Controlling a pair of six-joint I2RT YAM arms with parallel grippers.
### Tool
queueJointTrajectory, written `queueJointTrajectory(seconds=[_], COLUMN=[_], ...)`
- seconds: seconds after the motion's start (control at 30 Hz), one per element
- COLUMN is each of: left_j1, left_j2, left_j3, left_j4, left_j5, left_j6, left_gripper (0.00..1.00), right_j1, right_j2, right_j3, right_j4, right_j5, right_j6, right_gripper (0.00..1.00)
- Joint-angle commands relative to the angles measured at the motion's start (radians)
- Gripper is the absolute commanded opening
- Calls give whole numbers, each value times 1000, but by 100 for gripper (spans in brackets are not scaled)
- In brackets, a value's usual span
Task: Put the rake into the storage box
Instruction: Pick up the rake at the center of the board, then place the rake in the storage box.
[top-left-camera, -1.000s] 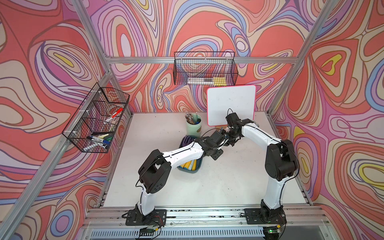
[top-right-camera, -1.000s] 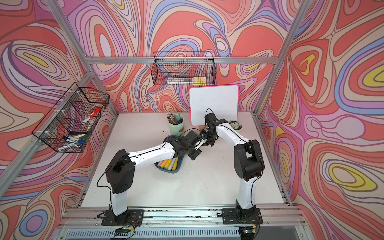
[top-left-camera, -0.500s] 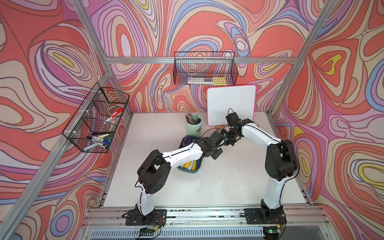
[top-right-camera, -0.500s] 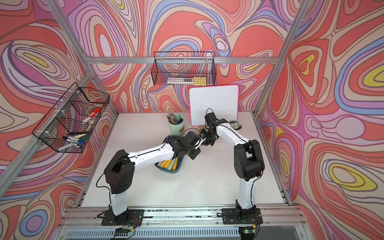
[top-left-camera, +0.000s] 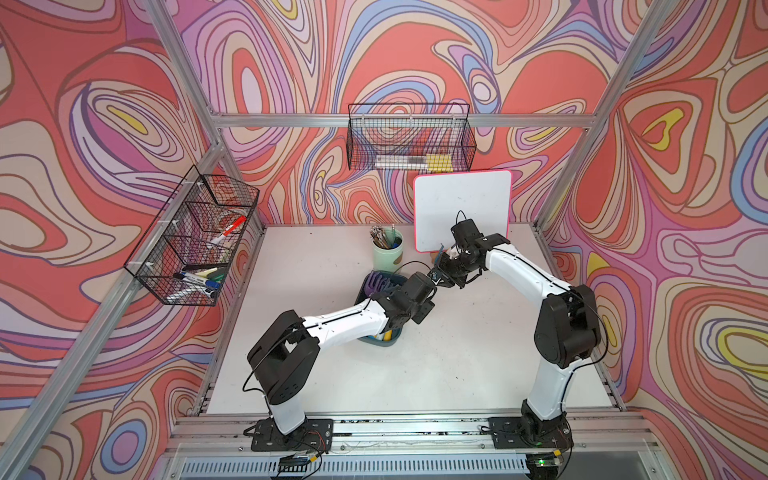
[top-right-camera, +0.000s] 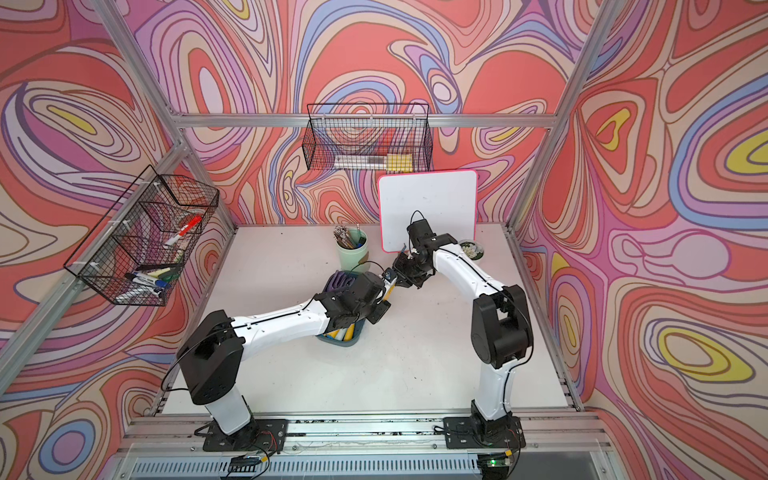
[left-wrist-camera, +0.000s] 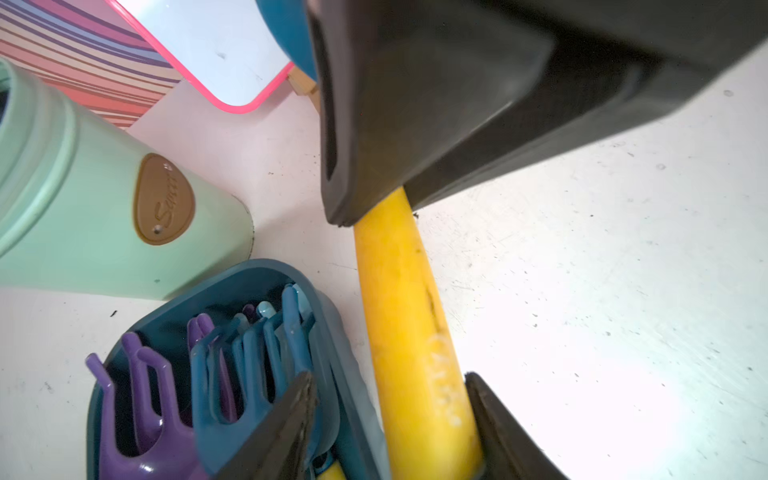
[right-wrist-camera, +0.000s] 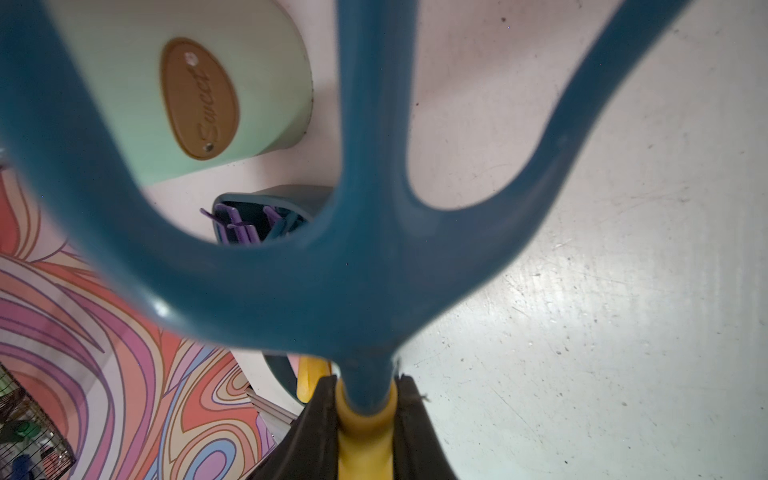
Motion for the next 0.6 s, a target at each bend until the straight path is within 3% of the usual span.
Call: queueJointTrajectory(seconds=[0.0, 0.23, 0.37, 0.5, 0.57], left_j1=[5, 5, 4, 4, 5], left_j2=[-29, -20, -9, 7, -3], left_j3=[-36, -33, -29, -12, -25], left_j4=[87, 117, 138, 122, 134], left_j5=[-55, -67, -77, -82, -76], left_j6=[-10, 9, 24, 11, 8], left_gripper=[60, 55, 35, 0, 0], right_j1=[0, 0, -1, 0, 0], right_j2=[-31, -43, -50, -54, -56], right_j3=[4, -14, -20, -34, -41], right_j4=[-12, 6, 6, 9, 11], right_j5=[-35, -59, -63, -65, -63], right_j6=[2, 18, 21, 24, 25], right_gripper=[0, 0, 0, 0, 0])
